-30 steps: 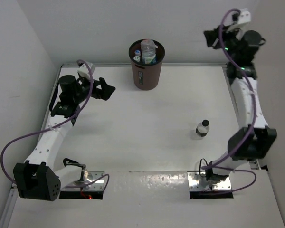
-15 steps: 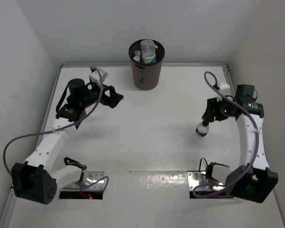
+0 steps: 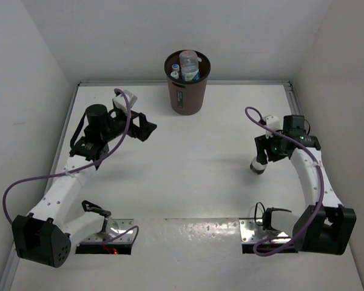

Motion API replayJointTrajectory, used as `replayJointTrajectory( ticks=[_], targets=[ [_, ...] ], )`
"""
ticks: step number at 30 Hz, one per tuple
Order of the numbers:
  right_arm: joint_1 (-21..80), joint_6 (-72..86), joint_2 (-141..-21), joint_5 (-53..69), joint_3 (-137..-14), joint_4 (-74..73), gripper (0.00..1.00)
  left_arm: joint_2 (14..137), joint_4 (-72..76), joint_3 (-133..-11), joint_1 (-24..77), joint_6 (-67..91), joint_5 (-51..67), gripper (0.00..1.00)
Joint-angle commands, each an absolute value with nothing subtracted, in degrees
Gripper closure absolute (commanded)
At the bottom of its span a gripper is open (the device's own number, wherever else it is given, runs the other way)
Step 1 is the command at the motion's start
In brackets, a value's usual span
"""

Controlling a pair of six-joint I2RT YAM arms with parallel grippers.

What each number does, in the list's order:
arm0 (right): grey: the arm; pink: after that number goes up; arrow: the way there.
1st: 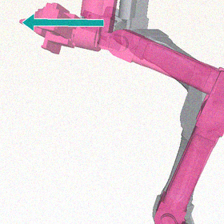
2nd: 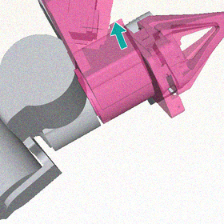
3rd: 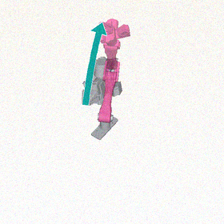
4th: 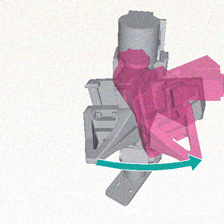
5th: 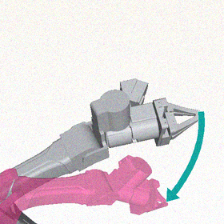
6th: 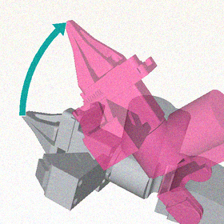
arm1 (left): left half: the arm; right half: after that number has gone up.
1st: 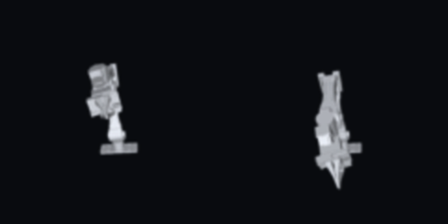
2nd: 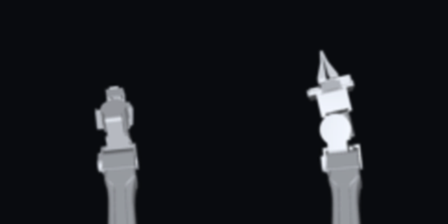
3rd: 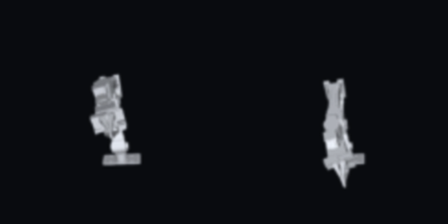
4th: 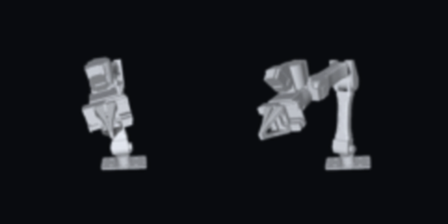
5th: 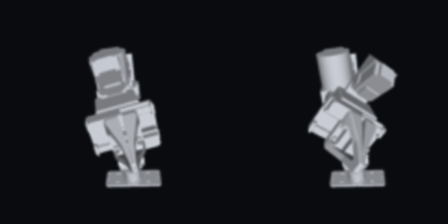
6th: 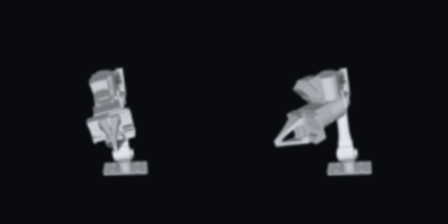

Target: Put the plastic bottles in the bin

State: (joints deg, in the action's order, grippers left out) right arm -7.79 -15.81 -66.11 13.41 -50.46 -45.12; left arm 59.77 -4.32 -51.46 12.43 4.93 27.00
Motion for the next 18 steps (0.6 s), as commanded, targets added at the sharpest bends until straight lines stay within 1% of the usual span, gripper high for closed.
replayJointTrajectory(
  ticks=[1, 5, 8, 10, 16, 17, 18],
  targets=[
    [-6.8, -14.8, -67.6, 9.2, -50.5, -41.3, 0.39, 58.5, -3.3, -51.3, 13.0, 4.2, 26.6, 0.01],
    [-6.5, -14.5, -69.4, 9.3, -51.4, -41.6, 0.39, 58.5, -3.3, -50.8, 13.0, 4.2, 26.6, 0.01],
    [-6.2, -14.2, -70.2, 9.6, -51.5, -41.8, 0.43, 58.5, -3.3, -50.8, 13.0, 4.2, 26.6, 0.01],
    [-6.2, -14.4, -70.4, 9.8, -51.3, -41.7, 0.48, 58.5, -3.9, -50.8, 13.0, 3.7, 26.6, 0.01],
    [-6.0, -14.5, -70.6, 10.9, -51.4, -40.9, 0.52, 58.5, -3.9, -50.8, 13.0, 3.7, 26.1, 0.01],
    [-5.7, -14.6, -70.6, 11.0, -51.3, -40.7, 0.54, 58.5, -3.9, -50.8, 13.0, 3.7, 26.1, 0.01],
    [-5.7, -14.6, -70.8, 10.9, -51.4, -40.9, 0.58, 58.5, -3.9, -50.8, 13.0, 3.7, 26.1, 0.01]
  ],
)
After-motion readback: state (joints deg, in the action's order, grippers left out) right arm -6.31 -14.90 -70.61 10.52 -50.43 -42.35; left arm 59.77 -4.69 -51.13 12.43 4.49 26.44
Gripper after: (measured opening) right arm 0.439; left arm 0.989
